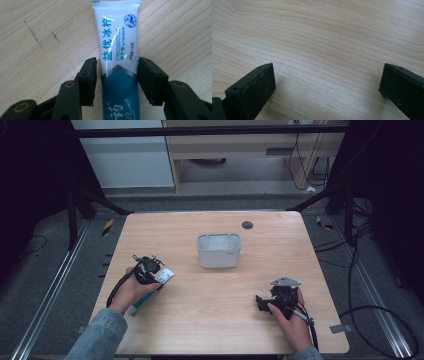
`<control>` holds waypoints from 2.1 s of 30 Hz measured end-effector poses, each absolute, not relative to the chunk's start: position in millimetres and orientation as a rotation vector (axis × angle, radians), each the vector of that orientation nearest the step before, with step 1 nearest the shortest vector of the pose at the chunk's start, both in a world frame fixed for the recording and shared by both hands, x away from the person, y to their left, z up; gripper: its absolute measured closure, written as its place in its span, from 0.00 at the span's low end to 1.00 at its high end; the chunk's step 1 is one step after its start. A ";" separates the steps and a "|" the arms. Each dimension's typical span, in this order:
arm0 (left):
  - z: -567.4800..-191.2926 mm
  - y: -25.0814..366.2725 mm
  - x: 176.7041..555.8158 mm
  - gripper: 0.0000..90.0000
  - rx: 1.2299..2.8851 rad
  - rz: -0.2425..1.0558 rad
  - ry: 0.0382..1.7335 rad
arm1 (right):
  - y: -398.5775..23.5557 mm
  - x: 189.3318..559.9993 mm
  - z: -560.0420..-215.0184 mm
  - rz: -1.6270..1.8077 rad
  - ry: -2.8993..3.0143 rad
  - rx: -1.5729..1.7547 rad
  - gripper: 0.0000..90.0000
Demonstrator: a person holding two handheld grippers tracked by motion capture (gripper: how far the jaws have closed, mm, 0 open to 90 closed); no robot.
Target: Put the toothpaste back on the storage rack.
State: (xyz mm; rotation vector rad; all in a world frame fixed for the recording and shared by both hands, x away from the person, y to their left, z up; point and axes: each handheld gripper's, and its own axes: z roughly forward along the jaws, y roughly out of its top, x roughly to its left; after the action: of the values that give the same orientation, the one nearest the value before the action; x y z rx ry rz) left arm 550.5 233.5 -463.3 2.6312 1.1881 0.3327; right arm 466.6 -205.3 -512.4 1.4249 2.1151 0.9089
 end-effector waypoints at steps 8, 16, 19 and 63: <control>-464.1 233.0 550.7 0.65 2.638 0.298 1.183 | -205.3 466.6 -512.4 0.909 2.115 1.425 0.00; -462.3 232.4 550.4 0.73 2.625 0.292 1.205 | -206.3 467.2 -512.8 0.908 2.123 1.407 0.00; -458.6 233.4 549.4 0.81 2.602 0.287 1.199 | -206.3 467.2 -512.8 0.908 2.123 1.407 0.00; -359.4 256.3 518.6 0.91 2.285 0.564 1.155 | -206.3 467.2 -512.8 0.908 2.123 1.407 0.00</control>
State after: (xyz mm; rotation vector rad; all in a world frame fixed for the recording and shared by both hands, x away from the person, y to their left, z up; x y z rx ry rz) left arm 518.6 256.3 -359.4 2.2847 1.1546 0.5641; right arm 467.2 -206.3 -512.8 1.4071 2.1228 0.9078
